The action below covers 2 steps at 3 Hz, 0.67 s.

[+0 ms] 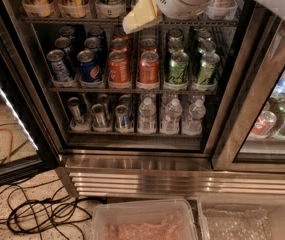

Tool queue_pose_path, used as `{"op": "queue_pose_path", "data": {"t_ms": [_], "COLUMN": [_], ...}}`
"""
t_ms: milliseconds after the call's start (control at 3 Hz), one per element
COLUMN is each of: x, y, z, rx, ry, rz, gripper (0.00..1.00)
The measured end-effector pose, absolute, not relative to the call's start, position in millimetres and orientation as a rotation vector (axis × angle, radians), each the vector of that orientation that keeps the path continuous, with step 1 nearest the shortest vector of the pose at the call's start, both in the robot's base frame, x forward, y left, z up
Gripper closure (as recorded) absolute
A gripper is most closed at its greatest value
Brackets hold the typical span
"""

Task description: Pick 7up can from top shelf of fridge

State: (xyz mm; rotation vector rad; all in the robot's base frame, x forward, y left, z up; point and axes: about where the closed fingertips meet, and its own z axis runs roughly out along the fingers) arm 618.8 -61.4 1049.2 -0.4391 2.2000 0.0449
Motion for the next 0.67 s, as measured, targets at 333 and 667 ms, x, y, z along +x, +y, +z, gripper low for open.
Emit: {"op": "queue_pose_path", "data": {"t_ms": [333, 667], "x": [621.6, 623.2], "y": [-56.6, -51.3], "z": [1063.3, 1072.4], "rx": [-0.403, -0.389], "ry": [2.165, 2.142], "rz": [0.051, 0.069], "gripper": [0.11, 0.23]}}
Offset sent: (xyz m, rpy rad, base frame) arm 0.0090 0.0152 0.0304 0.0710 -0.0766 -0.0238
